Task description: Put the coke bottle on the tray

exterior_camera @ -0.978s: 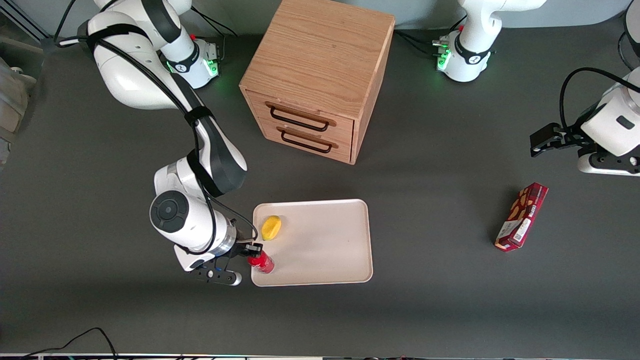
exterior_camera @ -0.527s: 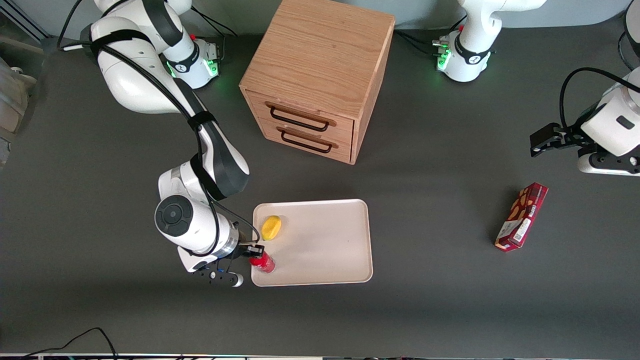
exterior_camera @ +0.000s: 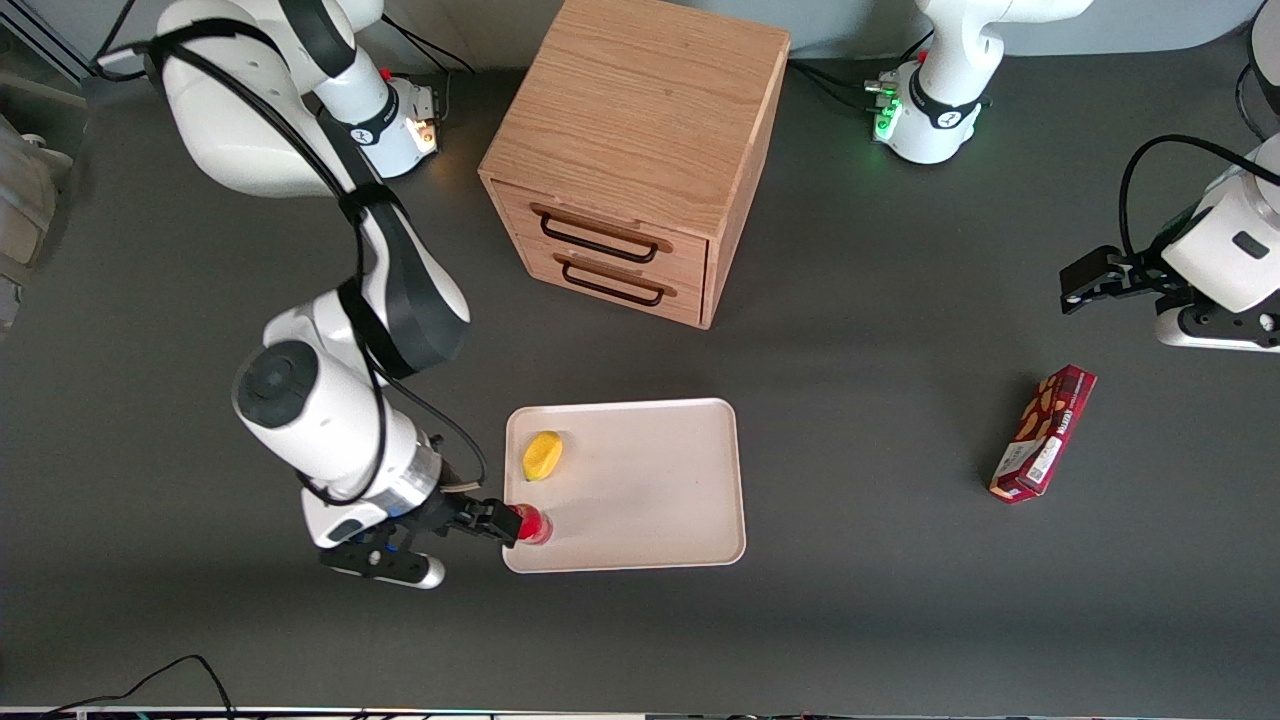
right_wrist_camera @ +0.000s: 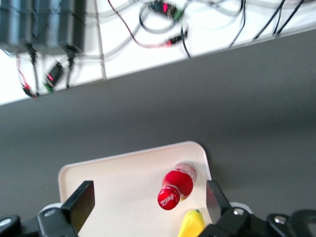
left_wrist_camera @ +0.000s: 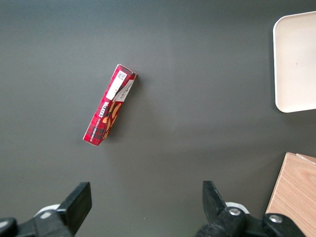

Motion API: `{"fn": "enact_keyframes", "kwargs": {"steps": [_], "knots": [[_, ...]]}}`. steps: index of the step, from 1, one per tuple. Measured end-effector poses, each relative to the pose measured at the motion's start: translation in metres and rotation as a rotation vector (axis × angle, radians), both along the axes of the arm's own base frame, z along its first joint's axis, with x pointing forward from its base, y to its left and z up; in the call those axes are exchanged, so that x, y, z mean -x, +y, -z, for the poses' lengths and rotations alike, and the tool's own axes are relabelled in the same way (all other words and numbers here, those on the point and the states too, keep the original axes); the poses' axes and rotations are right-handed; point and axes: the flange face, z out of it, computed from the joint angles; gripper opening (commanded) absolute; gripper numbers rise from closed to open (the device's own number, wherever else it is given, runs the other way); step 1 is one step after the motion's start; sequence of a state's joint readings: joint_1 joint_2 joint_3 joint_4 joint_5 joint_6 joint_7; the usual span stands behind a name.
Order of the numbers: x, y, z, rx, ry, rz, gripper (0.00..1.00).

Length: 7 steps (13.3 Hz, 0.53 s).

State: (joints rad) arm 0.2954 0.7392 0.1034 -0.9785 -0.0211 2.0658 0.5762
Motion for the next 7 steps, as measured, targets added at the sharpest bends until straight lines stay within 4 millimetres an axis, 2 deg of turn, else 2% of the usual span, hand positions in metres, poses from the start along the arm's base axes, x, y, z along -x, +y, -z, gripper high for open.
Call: {"fn": "enact_keyframes", "kwargs": {"steps": [2, 4, 6, 7], "knots": [[0.017, -0.028, -0.063, 0.026, 0.015, 0.012, 1.00], [0.038, -0.071, -0.113, 0.072, 0.067, 0.000, 1.00], [0.059, -0.120, -0.146, 0.109, 0.115, -0.010, 1.00], [0.072, -0.136, -0.156, 0.120, 0.126, -0.006, 1.00]]}}
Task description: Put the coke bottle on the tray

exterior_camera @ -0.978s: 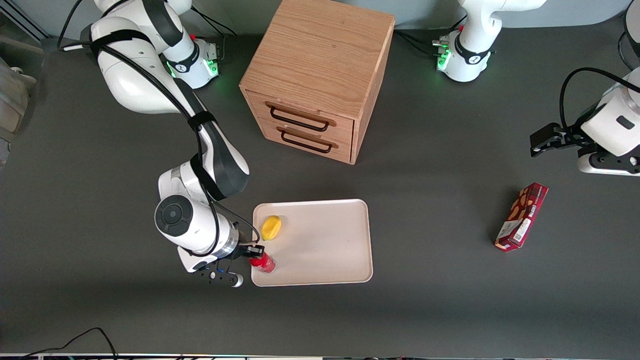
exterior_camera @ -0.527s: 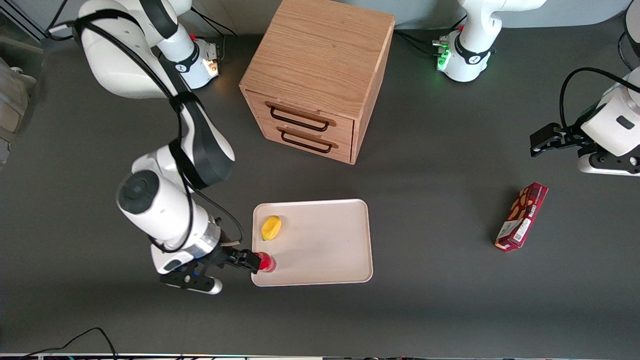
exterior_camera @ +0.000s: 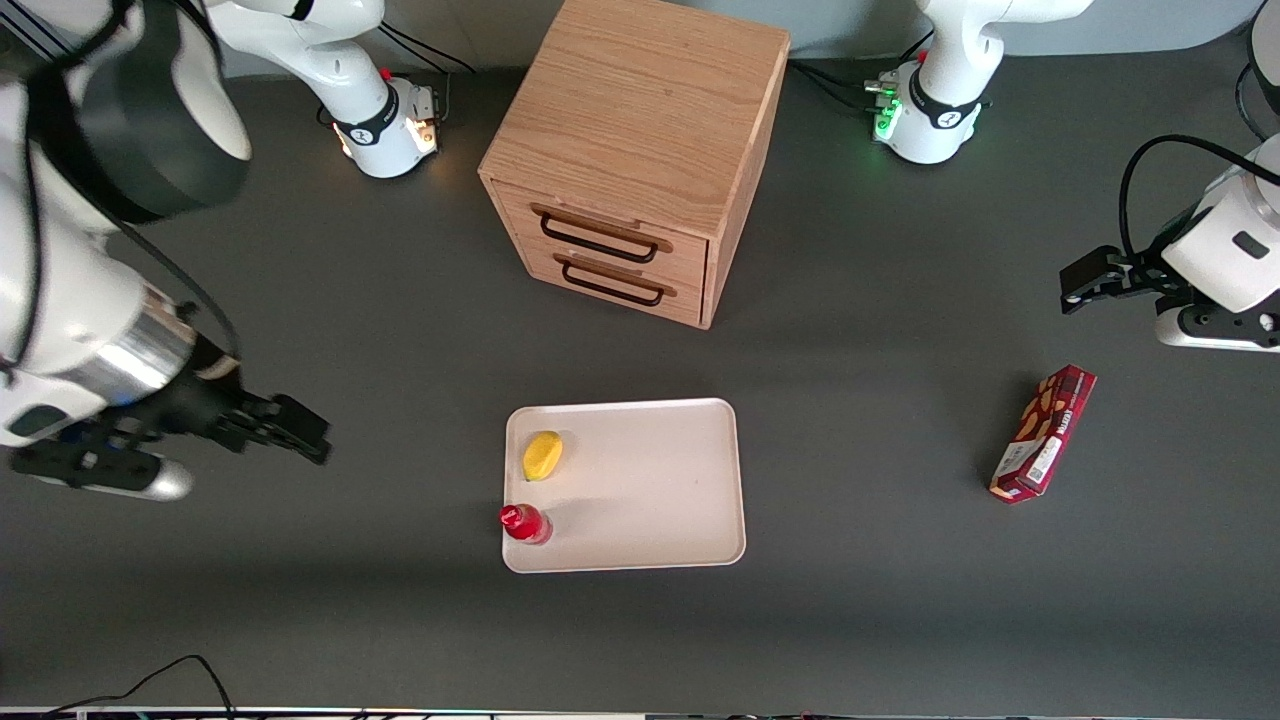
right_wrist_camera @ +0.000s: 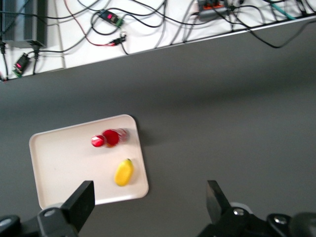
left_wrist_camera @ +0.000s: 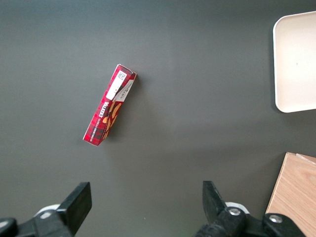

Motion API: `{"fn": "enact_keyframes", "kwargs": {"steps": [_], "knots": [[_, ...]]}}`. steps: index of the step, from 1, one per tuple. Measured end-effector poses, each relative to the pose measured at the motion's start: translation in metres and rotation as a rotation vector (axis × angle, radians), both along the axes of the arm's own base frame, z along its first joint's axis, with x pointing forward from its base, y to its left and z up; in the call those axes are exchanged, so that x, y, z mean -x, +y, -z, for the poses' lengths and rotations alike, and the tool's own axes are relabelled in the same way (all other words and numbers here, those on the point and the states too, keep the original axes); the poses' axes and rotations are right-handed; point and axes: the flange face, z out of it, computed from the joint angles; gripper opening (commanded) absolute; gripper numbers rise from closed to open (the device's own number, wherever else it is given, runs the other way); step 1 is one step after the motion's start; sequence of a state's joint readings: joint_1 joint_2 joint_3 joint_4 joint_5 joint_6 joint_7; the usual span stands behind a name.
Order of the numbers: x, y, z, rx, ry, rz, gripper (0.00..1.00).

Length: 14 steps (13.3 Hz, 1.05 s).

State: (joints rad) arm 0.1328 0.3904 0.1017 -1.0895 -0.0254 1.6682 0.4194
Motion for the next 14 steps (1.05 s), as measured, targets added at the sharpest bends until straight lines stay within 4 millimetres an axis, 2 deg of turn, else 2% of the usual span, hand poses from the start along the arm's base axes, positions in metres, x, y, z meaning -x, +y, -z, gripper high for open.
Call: {"fn": "enact_keyframes", "kwargs": {"steps": [1, 4, 7, 10, 14], "knots": [[0.017, -0.010, -0.007, 0.010, 0.008, 0.004, 1.00], [0.083, -0.014, -0.022, 0.034, 0.012, -0.002, 1.00], [0.137, -0.022, -0.021, 0.046, -0.007, 0.002, 1.00], [0.154, -0.038, -0.020, 0.051, -0.017, 0.028, 1.00], [0.146, -0.063, -0.023, 0.050, -0.031, 0.062, 1.00]]}}
